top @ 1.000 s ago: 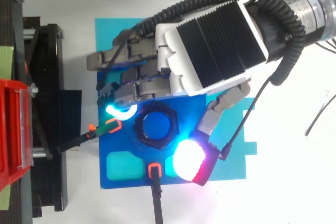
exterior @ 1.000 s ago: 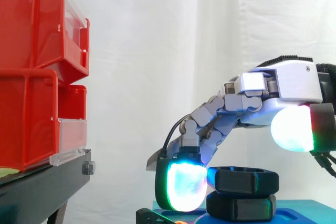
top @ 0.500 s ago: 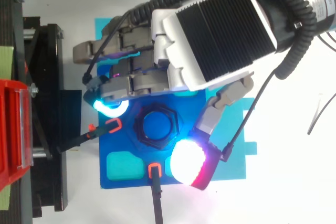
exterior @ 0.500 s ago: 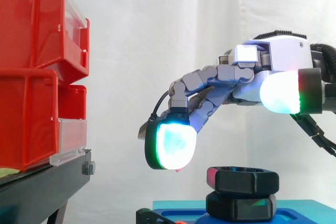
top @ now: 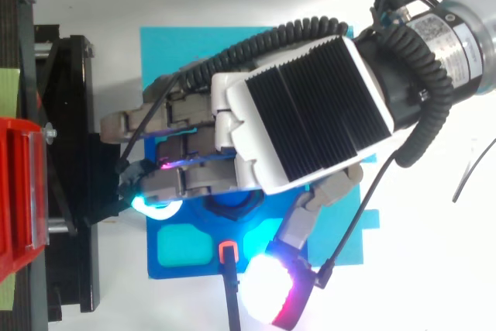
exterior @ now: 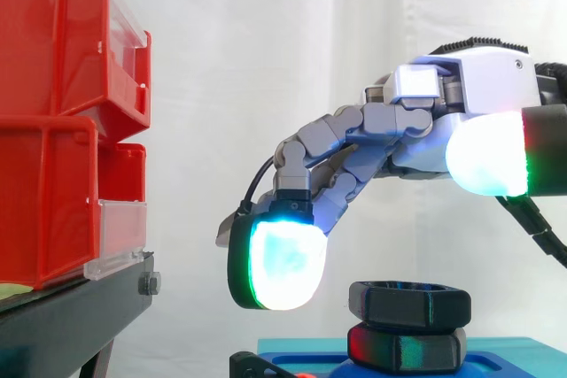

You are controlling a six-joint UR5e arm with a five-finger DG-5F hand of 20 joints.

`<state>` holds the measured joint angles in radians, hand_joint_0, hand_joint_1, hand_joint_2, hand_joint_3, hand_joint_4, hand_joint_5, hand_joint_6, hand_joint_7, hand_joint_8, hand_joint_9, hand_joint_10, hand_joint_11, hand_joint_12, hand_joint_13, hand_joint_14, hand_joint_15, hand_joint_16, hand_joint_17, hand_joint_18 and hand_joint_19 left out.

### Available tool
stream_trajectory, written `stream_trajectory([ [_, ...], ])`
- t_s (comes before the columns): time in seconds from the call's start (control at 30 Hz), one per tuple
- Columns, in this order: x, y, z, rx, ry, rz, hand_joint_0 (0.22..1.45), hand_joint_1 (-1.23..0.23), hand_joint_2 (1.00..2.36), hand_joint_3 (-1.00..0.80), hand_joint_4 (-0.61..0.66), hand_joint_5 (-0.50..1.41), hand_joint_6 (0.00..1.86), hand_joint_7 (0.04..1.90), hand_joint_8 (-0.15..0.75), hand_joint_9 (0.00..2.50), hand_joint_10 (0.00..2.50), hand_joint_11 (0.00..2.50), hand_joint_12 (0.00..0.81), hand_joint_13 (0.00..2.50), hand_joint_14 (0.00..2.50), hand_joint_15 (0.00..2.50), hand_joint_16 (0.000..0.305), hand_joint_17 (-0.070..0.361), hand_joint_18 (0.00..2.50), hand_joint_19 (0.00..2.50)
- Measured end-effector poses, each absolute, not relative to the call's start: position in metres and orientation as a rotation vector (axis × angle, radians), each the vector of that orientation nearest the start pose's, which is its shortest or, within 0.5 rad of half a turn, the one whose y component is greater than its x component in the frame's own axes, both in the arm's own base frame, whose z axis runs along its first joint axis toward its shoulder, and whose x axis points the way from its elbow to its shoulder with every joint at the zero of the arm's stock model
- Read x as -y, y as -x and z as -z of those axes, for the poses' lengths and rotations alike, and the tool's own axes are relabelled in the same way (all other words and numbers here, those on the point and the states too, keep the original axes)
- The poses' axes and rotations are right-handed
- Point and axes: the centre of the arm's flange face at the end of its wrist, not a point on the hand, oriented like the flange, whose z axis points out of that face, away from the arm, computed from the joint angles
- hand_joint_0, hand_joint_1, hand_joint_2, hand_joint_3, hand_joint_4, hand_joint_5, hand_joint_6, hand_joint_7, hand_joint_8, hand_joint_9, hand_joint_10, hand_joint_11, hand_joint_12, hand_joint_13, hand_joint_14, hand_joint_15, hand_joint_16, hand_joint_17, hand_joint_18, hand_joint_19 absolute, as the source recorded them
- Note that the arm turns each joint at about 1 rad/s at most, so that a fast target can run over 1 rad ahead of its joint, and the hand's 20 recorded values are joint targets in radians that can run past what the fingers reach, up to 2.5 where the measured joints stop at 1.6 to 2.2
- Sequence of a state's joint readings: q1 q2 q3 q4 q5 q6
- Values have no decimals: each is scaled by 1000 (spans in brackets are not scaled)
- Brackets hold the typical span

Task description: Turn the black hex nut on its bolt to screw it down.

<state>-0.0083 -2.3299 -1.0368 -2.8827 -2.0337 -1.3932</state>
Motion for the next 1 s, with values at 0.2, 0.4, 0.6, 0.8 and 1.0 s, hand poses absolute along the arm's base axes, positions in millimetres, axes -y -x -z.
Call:
stream_trajectory([
  [0.2,90,-765,-284,-1566,224,-491,426,-193,1000,-500,325,-126,769,920,384,846,12,519,397,508,3,111,59,133,656,377],
  [0.4,95,-761,-282,-1595,234,-476,427,-193,1000,-500,328,-127,793,931,394,906,15,597,397,519,4,111,59,133,671,375],
  [0.6,101,-759,-281,-1598,242,-457,431,-206,1000,-500,329,-128,802,925,392,930,14,632,393,536,4,126,58,131,679,383],
  [0.8,107,-758,-281,-1599,239,-452,433,-205,1000,-500,330,-129,802,927,391,931,16,628,393,543,4,130,58,131,682,384],
  [1.0,118,-756,-282,-1599,239,-452,434,-207,1000,-500,329,-129,799,911,392,931,16,629,391,547,4,131,58,130,687,391],
])
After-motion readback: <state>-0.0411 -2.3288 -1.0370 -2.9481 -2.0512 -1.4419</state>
